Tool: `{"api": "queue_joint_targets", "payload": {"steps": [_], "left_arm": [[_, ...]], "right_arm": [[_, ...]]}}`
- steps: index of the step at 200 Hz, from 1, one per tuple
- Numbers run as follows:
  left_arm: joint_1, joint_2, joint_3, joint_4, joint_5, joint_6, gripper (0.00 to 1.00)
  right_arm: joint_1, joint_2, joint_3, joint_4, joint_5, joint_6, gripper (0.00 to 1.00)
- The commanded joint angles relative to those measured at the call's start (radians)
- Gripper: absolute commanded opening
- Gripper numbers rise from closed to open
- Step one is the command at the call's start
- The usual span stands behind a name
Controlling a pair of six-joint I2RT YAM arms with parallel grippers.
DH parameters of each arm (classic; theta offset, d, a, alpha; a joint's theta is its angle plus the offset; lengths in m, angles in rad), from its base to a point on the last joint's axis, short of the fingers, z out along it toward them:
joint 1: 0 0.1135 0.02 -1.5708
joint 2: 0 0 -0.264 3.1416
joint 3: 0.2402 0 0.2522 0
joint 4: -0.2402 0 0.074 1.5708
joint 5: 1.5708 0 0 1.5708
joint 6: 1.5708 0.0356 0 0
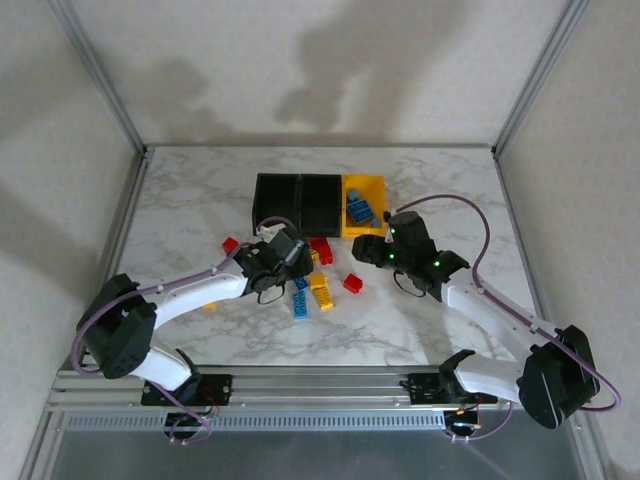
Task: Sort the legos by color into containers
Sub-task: Pick up the lego from the center of the table.
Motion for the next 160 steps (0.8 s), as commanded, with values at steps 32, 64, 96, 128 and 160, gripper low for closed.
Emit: {"api": "queue_joint_targets", "payload": {"steps": [32, 64, 96, 128, 160], "left_arm": [[-0.007, 0.116, 0.000, 0.026, 0.016, -0.033, 0.73], [-0.007, 0.150, -0.002, 0.036, 0.020, -0.043, 0.72], [-0.009, 0.194, 0.009, 0.054, 0.015, -0.034, 0.71], [-0.008, 0.241, 0.022, 0.053, 0.013, -0.020, 0.67], [-0.008, 0.251, 0.029, 0.047, 0.006, -0.017, 0.58]], "right_arm": [[0.008, -0.013, 0.001, 0.005, 0.036, -0.002, 0.64], [0.009, -0.012, -0.002, 0.002, 0.043, -0.003, 0.63], [0.009, -0.007, -0.004, 0.003, 0.046, -0.003, 0.63], [0.009, -0.013, 0.003, -0.009, 0.057, -0.009, 0.63], [0.009, -0.016, 0.004, -0.021, 0.069, -0.011, 0.62]]}}
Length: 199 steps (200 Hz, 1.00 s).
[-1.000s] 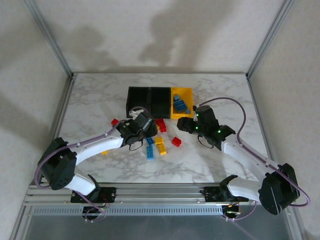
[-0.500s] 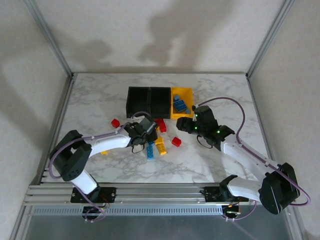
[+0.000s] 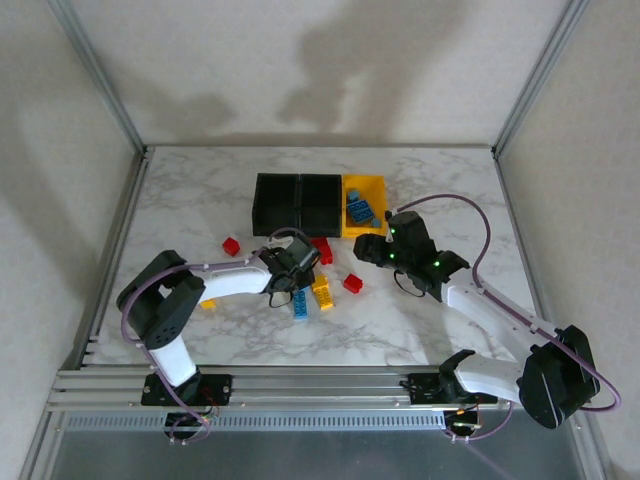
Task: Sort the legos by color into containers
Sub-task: Pick up the lego from the center of the table, then place the lego in the container.
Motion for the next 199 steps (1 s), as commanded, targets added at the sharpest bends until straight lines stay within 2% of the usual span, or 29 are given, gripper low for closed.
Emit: {"api": "queue_joint_targets", "payload": {"steps": [1, 46, 100, 136, 199], "left_arm": [[-0.008, 0.014, 0.019, -0.021, -0.002, 0.004, 0.58], [-0.009, 0.001, 0.024, -0.037, -0.005, 0.013, 0.43], [-0.009, -0.049, 0.127, -0.096, -0.026, 0.056, 0.37], [-0.007, -0.012, 0.292, -0.134, -0.027, 0.102, 0.35], [-0.006, 0.235, 0.681, -0.168, -0.022, 0.181, 0.35]], "right_arm": [[0.009, -0.015, 0.004, -0.021, 0.033, -0.010, 0.62], [0.009, -0.013, 0.004, -0.014, 0.040, -0.007, 0.62], [0.002, -0.038, 0.002, -0.027, 0.061, -0.010, 0.62], [-0.011, -0.078, -0.018, -0.028, 0.067, 0.002, 0.62], [-0.024, -0.168, -0.047, -0.069, 0.104, 0.021, 0.62]]}}
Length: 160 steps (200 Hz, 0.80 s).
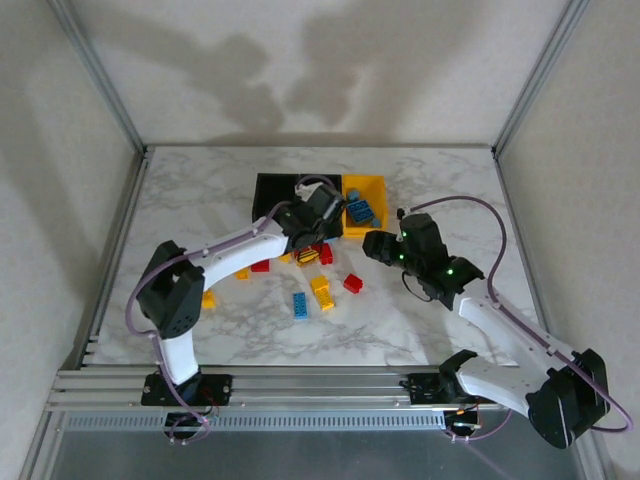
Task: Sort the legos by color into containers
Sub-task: Place the lego in the container.
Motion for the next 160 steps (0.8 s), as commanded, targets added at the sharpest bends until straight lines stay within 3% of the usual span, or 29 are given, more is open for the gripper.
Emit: {"api": "queue_joint_targets", "payload": {"steps": [1, 70, 104, 160], "left_arm": [[-0.006, 0.100, 0.126, -0.053, -0.015, 0.065, 0.35], [-0.001, 0.352, 0.461, -0.057, -0.015, 0.135, 0.35], [0.001, 0.436, 0.505, 0.014, -0.027, 0.173, 0.35], [0.006, 0.554, 0.633, -0.016, -0.024, 0.189, 0.37]], "right_arm": [[-0.011, -0.040, -0.032, -0.036, 0.035, 0.014, 0.62], [-0.041, -0.113, -0.068, -0.075, 0.066, 0.035, 0.62], [-0.050, -0.143, -0.066, -0.100, 0.089, 0.035, 0.63], [-0.057, -0.184, -0.069, -0.125, 0.105, 0.039, 0.63]]}}
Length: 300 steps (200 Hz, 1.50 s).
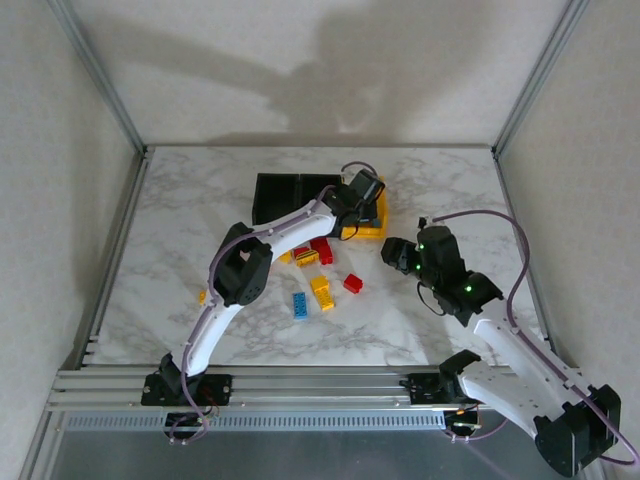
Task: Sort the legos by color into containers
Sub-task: Place the lego in the container, then pick up the lego from the bottom-center of the table.
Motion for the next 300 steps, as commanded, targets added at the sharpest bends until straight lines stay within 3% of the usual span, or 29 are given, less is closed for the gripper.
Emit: {"api": "queue_joint_targets", "payload": {"steps": [1, 32, 72, 131, 214, 300], "left_arm": [[0.005, 0.032, 0.063, -0.012, -0.017, 0.035, 0.37], [0.007, 0.065, 0.095, -0.029, -0.020, 0.038, 0.41], [0.005, 0.051, 0.100, -0.033, -0.030, 0.041, 0.56], [-0.010, -0.131, -0.014, -0.019, -0.022, 0.048, 0.58], [-0.012, -0.632, -0.576, 0.111, 0.004, -0.011, 0.62], [0.101, -1.146, -1.144, 0.026, -0.006, -0.148, 0.66]], "right_arm": [[-0.010, -0.021, -0.009, -0.024, 0.029, 0.012, 0.63], [-0.010, -0.030, -0.006, -0.034, 0.030, 0.018, 0.63], [-0.011, -0.060, -0.010, -0.052, 0.034, 0.025, 0.63], [-0.010, -0.057, 0.011, -0.020, 0.010, 0.004, 0.63], [0.018, 0.062, 0.040, 0.083, -0.154, -0.036, 0.64], [0.247, 0.330, 0.119, 0.148, -0.193, -0.010, 0.59]]}}
